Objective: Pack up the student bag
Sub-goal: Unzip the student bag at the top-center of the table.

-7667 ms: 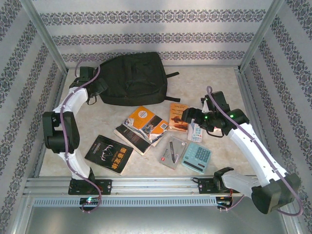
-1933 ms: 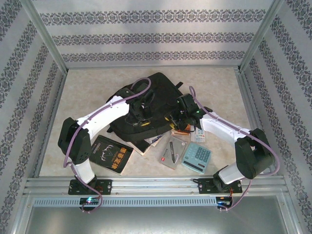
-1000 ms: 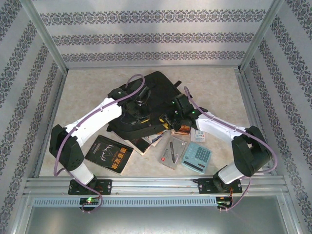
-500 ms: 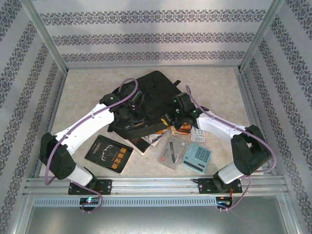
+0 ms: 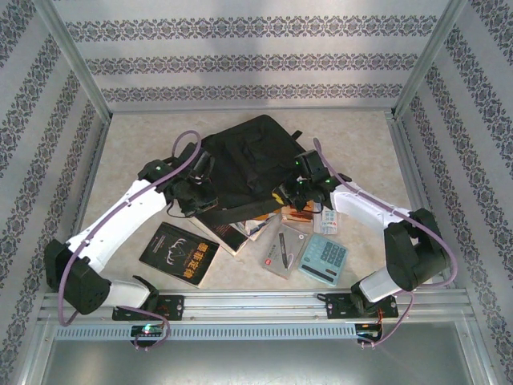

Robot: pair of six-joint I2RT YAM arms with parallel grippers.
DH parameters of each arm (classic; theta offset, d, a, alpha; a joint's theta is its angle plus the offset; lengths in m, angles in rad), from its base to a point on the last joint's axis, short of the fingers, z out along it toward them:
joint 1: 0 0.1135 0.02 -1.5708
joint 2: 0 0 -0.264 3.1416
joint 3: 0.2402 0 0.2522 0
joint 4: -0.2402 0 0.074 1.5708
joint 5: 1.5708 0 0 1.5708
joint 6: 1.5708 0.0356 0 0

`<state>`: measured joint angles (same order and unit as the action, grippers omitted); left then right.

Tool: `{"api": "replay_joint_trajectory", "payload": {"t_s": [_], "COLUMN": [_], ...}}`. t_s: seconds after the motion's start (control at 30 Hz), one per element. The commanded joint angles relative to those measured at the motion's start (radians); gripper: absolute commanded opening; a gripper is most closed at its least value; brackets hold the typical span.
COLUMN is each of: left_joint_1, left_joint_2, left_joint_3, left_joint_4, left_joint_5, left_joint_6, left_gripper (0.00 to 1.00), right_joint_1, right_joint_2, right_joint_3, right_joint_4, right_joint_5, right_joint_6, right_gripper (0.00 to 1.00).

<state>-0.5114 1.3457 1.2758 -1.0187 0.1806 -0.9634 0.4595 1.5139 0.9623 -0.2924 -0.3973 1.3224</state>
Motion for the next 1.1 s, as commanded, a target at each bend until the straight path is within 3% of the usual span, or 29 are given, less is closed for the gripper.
{"api": "replay_joint_trajectory", "payload": {"t_s": [0.0, 0.3, 0.47, 0.53, 0.67, 0.73, 0.9, 1.07], "left_joint_1": [0.055, 0.117, 0.107, 0.086, 0.026, -0.006, -0.068, -0.102], "left_joint_2": [-0.06, -0.059, -0.041, -0.02, 0.065, 0.113, 0.228, 0.278], "left_joint_3": [-0.012, 0.011, 0.042, 0.06, 0.125, 0.173, 0.344, 0.436], "left_joint_4": [-0.079, -0.104, -0.064, -0.029, 0.057, 0.096, 0.094, 0.068], "left_joint_5": [-0.043, -0.064, 0.006, 0.038, 0.097, 0.116, 0.119, 0.115], "left_joint_6": [0.036, 0.1, 0.125, 0.131, 0.11, 0.086, 0.08, 0.093], "left_gripper": [0.0, 0.0, 0.0, 0.0, 0.0, 0.0, 0.0, 0.0], "right_joint_1": [-0.046, -0.087, -0.111, -0.116, -0.12, -0.12, -0.122, -0.087], "right_joint_2": [0.006, 0.103, 0.162, 0.194, 0.233, 0.224, 0.144, 0.015], "right_joint_3": [0.034, 0.204, 0.299, 0.34, 0.424, 0.454, 0.478, 0.395], "right_joint_4": [-0.117, -0.25, -0.288, -0.301, -0.345, -0.393, -0.546, -0.541], "right_joint_5": [0.061, 0.077, 0.097, 0.086, 0.081, 0.101, 0.129, 0.088], "right_joint_6": [-0.081, -0.245, -0.299, -0.31, -0.336, -0.336, -0.293, -0.186], "right_gripper": [0.0, 0.0, 0.0, 0.09, 0.45, 0.54, 0.58, 0.58]}}
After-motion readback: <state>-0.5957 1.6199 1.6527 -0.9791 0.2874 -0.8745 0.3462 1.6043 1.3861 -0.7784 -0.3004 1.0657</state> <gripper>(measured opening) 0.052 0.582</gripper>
